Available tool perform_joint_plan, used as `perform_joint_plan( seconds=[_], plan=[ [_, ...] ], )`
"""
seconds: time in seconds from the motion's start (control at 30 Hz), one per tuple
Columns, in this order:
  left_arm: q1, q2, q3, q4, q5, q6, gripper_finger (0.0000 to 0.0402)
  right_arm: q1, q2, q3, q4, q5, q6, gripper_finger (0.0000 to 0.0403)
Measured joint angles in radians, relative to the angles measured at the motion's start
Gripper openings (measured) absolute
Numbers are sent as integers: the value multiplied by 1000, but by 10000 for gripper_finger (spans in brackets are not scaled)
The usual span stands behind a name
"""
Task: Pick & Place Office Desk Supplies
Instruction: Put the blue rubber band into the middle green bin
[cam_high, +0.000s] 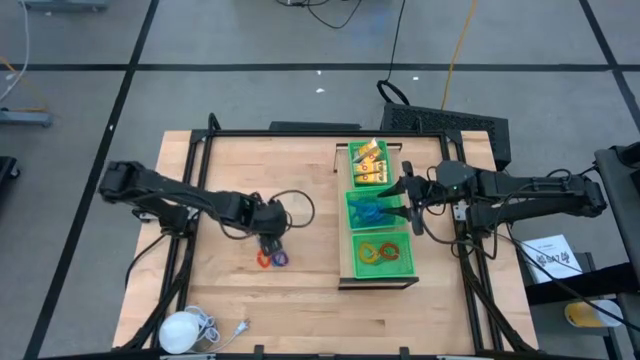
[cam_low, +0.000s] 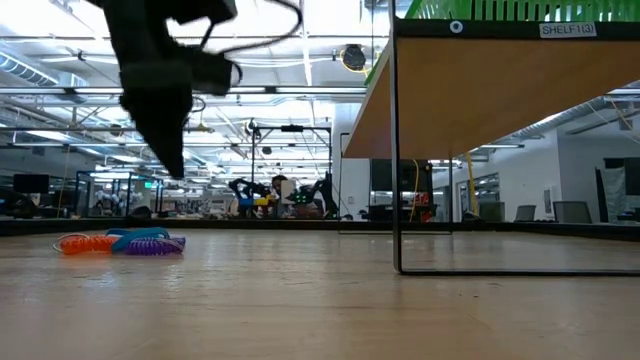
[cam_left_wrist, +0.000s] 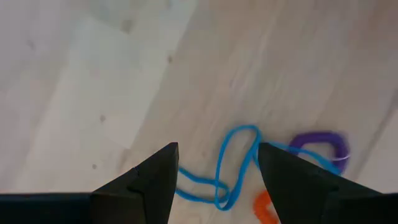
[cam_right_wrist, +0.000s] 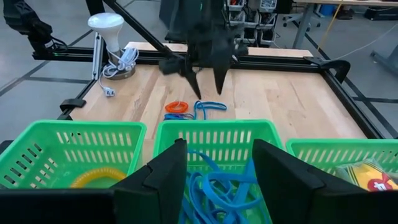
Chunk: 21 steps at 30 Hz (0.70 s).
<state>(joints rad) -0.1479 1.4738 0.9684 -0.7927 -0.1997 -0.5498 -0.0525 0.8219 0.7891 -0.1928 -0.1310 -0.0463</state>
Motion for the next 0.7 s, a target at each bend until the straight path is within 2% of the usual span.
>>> perform_joint_plan(
  seconds=[0.37,0.6,0.7],
  plan=[
    [12,185,-16,43,70,39,232,0,0,0,-2,0,0,171],
    [27,240,-16,47,99,72,232,0,0,0,-1,0,4,171],
    [37,241,-16,45,110,75,220,0,0,0,-2,0,6,171]
  ],
)
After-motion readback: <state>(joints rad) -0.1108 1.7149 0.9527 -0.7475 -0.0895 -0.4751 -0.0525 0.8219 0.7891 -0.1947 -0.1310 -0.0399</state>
